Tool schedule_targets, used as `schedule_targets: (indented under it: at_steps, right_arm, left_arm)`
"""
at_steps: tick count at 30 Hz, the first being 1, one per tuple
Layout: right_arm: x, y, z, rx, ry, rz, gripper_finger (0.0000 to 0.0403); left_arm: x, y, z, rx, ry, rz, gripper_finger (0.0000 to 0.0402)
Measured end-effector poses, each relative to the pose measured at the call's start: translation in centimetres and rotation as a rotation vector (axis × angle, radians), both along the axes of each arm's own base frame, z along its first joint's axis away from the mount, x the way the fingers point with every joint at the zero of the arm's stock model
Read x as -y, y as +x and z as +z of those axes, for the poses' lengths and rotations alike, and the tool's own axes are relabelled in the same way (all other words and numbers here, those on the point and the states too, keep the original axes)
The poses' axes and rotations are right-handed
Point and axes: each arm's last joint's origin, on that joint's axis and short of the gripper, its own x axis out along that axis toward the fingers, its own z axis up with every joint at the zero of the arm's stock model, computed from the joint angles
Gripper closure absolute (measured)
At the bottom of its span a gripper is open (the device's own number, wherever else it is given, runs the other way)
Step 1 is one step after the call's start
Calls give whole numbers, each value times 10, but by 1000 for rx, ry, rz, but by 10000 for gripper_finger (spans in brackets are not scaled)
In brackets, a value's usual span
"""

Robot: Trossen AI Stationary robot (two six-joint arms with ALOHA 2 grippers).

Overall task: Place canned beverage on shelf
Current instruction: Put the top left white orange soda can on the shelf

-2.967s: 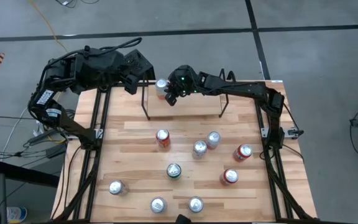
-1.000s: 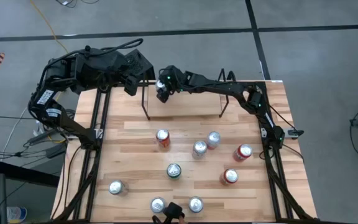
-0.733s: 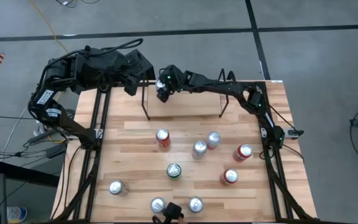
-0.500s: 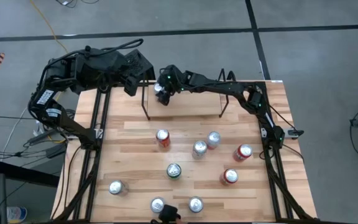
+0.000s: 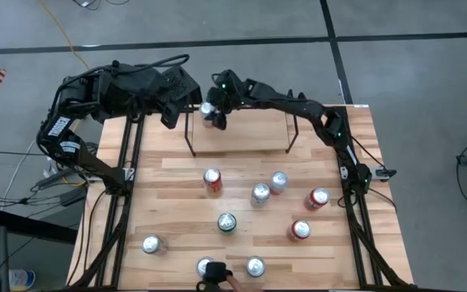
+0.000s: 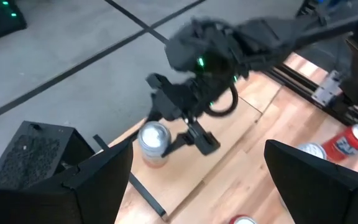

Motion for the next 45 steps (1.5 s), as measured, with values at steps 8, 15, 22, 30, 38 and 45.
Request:
schedule_targets:
  at_steps: [8, 15, 22, 30, 38, 45]
  right_arm:
    - [9, -6, 18, 54, -69, 157, 125]
    - [10, -6, 16, 44, -150, 245, 125]
    - [27, -20, 12, 1, -100, 220, 125]
    - [48, -39, 8, -20, -32, 254, 125]
    - [63, -51, 9, 23, -35, 319, 125]
    - [68, -51, 8, 64, -48, 373, 125]
  left_arm:
    - [1, 1, 0, -7, -11, -45, 53]
    - [1, 1, 0, -7, -11, -45, 53]
    - [1, 1, 0, -6, -11, -45, 53]
    - [1, 1, 0, 0, -15, -36, 53]
    - [1, 1, 0, 9, -18, -29, 53]
    - [1, 1, 0, 35, -45, -9, 53]
